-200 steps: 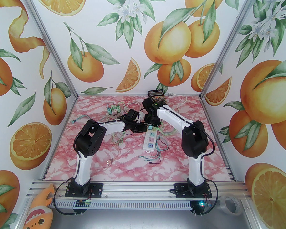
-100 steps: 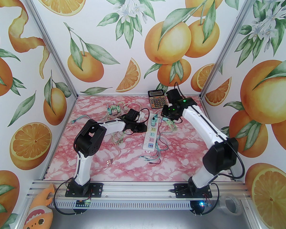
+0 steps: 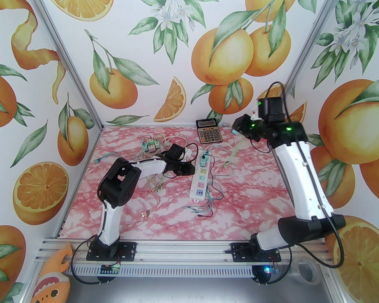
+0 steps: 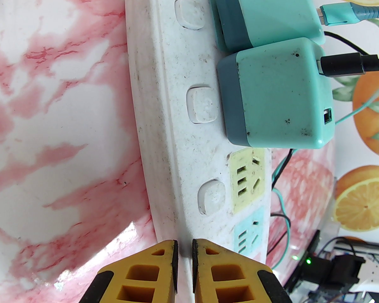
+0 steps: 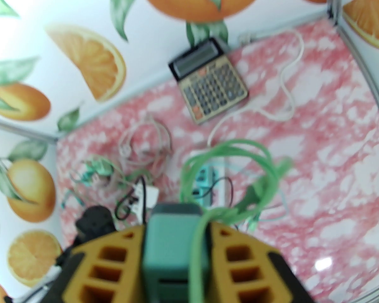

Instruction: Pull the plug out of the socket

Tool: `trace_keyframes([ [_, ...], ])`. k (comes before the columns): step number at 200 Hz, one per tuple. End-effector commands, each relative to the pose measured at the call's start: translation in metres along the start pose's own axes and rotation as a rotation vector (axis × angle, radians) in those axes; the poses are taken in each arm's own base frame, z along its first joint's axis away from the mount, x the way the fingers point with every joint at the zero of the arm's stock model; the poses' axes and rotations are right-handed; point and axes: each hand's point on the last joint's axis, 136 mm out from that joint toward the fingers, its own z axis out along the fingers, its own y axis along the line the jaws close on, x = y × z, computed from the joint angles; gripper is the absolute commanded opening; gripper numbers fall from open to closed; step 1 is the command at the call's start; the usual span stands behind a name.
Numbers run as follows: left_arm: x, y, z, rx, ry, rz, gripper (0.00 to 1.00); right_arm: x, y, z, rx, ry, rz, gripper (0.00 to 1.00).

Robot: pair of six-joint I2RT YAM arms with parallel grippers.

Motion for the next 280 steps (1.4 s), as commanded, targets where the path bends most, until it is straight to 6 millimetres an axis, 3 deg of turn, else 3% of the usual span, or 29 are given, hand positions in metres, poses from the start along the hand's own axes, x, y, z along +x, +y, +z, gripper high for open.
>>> trace_keyframes([
  [1, 0.031, 0.028, 0.005, -0.105, 0.109, -0.048, 0.17, -0.007, -0.025, -0.017, 0.076, -0.022, 0.011, 0.25],
  [30, 0.028, 0.024, 0.001, -0.100, 0.104, -0.042, 0.18, -0.006, -0.069, -0.015, 0.197, -0.022, 0.030, 0.26],
  [66, 0.019, 0.012, -0.011, -0.088, 0.081, -0.020, 0.25, 0.010, -0.132, 0.004, 0.355, -0.001, 0.048, 0.26],
  [124, 0.001, -0.014, -0.038, -0.053, 0.031, 0.024, 0.41, 0.062, -0.202, 0.049, 0.485, 0.102, 0.079, 0.26],
  [156, -0.005, -0.023, -0.050, -0.045, 0.011, 0.041, 0.44, 0.072, -0.251, 0.044, 0.694, 0.112, 0.090, 0.27],
  [175, -0.006, -0.025, -0.052, -0.043, 0.006, 0.045, 0.46, 0.075, -0.259, 0.051, 0.677, 0.125, 0.091, 0.27],
  [196, -0.005, -0.024, -0.051, -0.042, 0.012, 0.040, 0.46, 0.087, -0.249, 0.073, 0.553, 0.173, 0.122, 0.27],
  [240, -0.003, -0.022, -0.052, -0.050, 0.011, 0.039, 0.46, 0.137, -0.265, 0.102, 0.531, 0.305, 0.234, 0.28],
  [280, 0.002, -0.019, -0.051, -0.051, 0.018, 0.031, 0.47, 0.175, -0.284, 0.107, 0.575, 0.378, 0.274, 0.29],
])
